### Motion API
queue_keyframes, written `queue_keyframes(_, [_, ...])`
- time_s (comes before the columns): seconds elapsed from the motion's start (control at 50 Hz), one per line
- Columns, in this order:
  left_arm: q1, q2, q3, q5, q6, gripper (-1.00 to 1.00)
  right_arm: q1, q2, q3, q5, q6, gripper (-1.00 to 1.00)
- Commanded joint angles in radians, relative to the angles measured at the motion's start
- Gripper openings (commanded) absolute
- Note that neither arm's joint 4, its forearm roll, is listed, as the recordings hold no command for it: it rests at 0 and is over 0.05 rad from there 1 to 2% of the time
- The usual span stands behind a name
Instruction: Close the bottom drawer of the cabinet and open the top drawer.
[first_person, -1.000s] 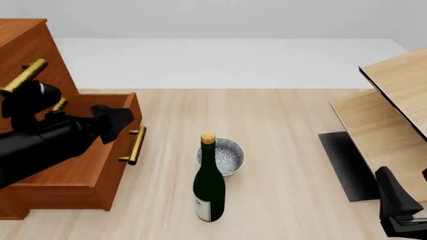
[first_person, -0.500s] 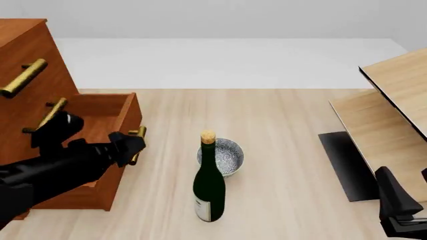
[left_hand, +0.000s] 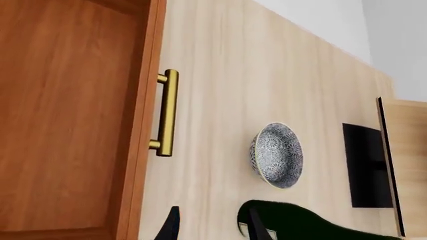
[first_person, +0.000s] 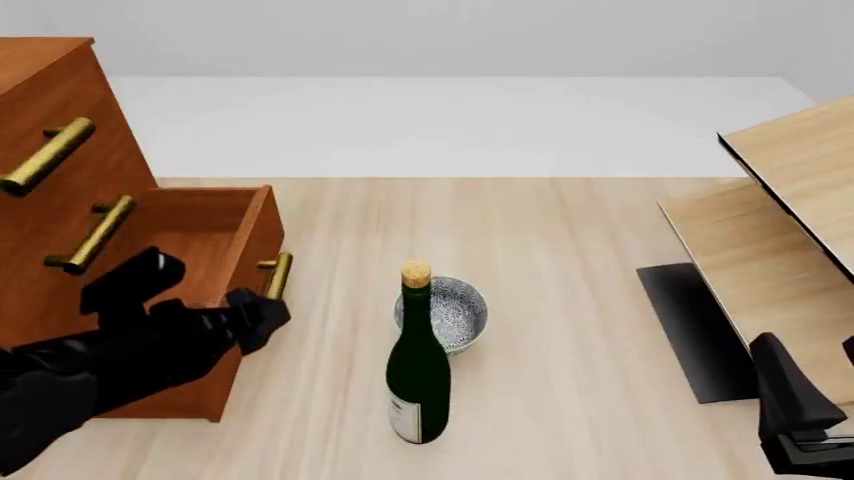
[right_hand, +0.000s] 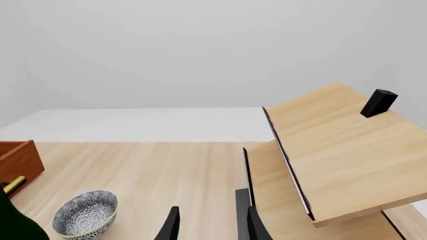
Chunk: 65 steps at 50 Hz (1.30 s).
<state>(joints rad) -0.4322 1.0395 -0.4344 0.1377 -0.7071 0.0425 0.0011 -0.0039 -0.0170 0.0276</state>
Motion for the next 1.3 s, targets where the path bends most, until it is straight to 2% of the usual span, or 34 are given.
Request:
queue_keyframes(0.02, [0.002, 0.039, 0.030, -0.026, -0.018, 1.00, 0.000, 0.000, 0.000, 0.000, 0.001, 1.00])
queue_keyframes(0.06, [0.015, 0.041, 0.027, -0.020, 0.000, 1.00, -0.001, 0.000, 0.000, -0.001, 0.002, 1.00])
queue_keyframes(0.16, [-0.002, 0.058, 0.060, -0.062, -0.043, 1.00, -0.001, 0.000, 0.000, -0.001, 0.004, 1.00])
queue_keyframes(0.26, [0.013, 0.069, 0.063, -0.067, -0.030, 1.00, -0.001, 0.000, 0.000, -0.001, 0.005, 1.00])
queue_keyframes(0.3, [0.051, 0.072, 0.046, -0.039, 0.013, 1.00, -0.002, 0.000, 0.000, -0.001, 0.006, 1.00])
queue_keyframes(0.32, [0.039, 0.067, 0.049, -0.044, -0.004, 1.00, -0.001, 0.000, 0.000, -0.001, 0.006, 1.00])
queue_keyframes(0.36, [0.062, 0.069, 0.037, -0.025, 0.024, 1.00, 0.000, 0.000, 0.000, -0.001, 0.007, 1.00])
queue_keyframes(0.38, [0.108, 0.068, 0.011, 0.006, 0.097, 1.00, 0.000, 0.000, 0.000, -0.001, 0.006, 1.00])
queue_keyframes(0.42, [0.104, 0.081, 0.018, 0.003, 0.076, 1.00, 0.000, 0.000, 0.000, -0.001, 0.007, 1.00])
queue_keyframes(0.44, [0.124, 0.073, 0.006, 0.017, 0.113, 1.00, 0.001, 0.000, 0.000, -0.001, 0.007, 1.00])
queue_keyframes(0.54, [0.134, 0.085, 0.014, 0.007, 0.119, 1.00, 0.001, 0.000, 0.000, -0.001, 0.010, 1.00])
queue_keyframes(0.56, [0.186, 0.109, 0.010, 0.019, 0.175, 1.00, 0.001, 0.000, 0.000, -0.001, 0.011, 1.00])
queue_keyframes(0.62, [0.199, 0.107, 0.017, 0.007, 0.184, 1.00, 0.000, 0.000, 0.000, -0.001, 0.011, 1.00])
queue_keyframes(0.64, [0.224, 0.115, 0.011, 0.017, 0.218, 1.00, 0.000, 0.000, 0.000, -0.001, 0.012, 1.00])
queue_keyframes(0.7, [0.228, 0.115, 0.010, 0.018, 0.218, 1.00, -0.002, 0.000, 0.000, -0.002, 0.013, 1.00])
queue_keyframes(0.86, [0.292, 0.149, 0.030, -0.010, 0.279, 1.00, -0.001, 0.000, 0.000, -0.002, 0.014, 1.00])
queue_keyframes(0.92, [0.304, 0.163, 0.043, -0.022, 0.277, 1.00, -0.001, 0.000, 0.000, -0.002, 0.015, 1.00])
queue_keyframes(0.96, [0.333, 0.170, 0.045, -0.021, 0.322, 1.00, 0.000, 0.000, 0.000, -0.002, 0.014, 1.00])
queue_keyframes(1.0, [0.336, 0.170, 0.047, -0.022, 0.324, 1.00, -0.001, 0.000, 0.000, -0.002, 0.014, 1.00])
queue_keyframes(1.02, [0.363, 0.166, 0.043, -0.013, 0.360, 1.00, -0.001, 0.000, 0.000, -0.002, 0.014, 1.00])
queue_keyframes(1.06, [0.359, 0.166, 0.043, -0.011, 0.355, 1.00, -0.001, 0.000, 0.000, -0.002, 0.014, 1.00])
queue_keyframes(1.12, [0.382, 0.162, 0.039, -0.001, 0.386, 1.00, -0.001, 0.000, 0.000, -0.002, 0.014, 1.00])
queue_keyframes(1.2, [0.436, 0.163, 0.041, 0.007, 0.455, 1.00, -0.001, 0.000, 0.000, -0.002, 0.015, 1.00])
queue_keyframes(1.26, [0.437, 0.160, 0.042, 0.007, 0.454, 1.00, -0.001, 0.000, 0.000, -0.002, 0.016, 1.00])
queue_keyframes(1.28, [0.476, 0.144, 0.039, 0.020, 0.514, 1.00, -0.001, 0.000, 0.000, -0.002, 0.017, 1.00])
queue_keyframes(1.3, [0.483, 0.136, 0.037, 0.023, 0.527, 1.00, -0.001, 0.000, 0.000, -0.002, 0.017, 1.00])
